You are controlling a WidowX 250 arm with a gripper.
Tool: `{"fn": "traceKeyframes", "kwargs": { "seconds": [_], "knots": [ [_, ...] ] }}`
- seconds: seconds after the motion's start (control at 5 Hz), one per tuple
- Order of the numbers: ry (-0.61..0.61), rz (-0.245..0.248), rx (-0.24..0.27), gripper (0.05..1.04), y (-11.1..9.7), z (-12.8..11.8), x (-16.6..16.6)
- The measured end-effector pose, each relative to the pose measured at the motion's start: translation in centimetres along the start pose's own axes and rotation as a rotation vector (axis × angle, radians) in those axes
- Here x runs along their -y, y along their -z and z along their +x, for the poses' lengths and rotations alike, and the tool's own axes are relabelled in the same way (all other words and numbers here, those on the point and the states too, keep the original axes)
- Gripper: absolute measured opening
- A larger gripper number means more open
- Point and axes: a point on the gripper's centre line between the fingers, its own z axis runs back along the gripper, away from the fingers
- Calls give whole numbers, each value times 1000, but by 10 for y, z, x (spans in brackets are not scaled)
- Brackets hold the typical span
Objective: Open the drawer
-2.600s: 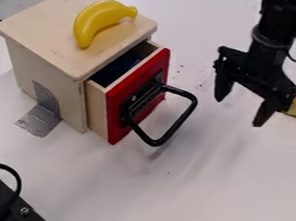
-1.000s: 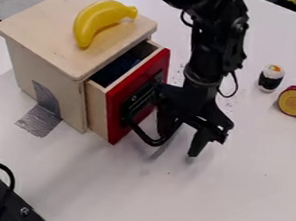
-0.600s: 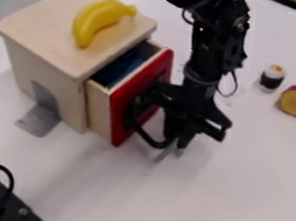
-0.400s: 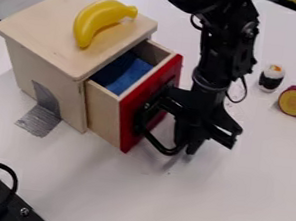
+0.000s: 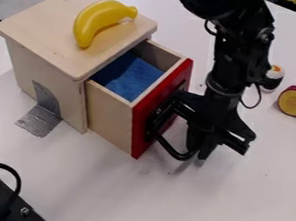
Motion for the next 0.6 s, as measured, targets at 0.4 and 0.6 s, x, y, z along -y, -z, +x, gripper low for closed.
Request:
{"fn": "traceKeyframes", "kwargs": {
  "seconds": [0.4, 0.6],
  "knots": [
    [40, -4, -1, 124, 2, -2, 14],
    [43, -5, 0, 124, 2, -2, 15]
  ]
}}
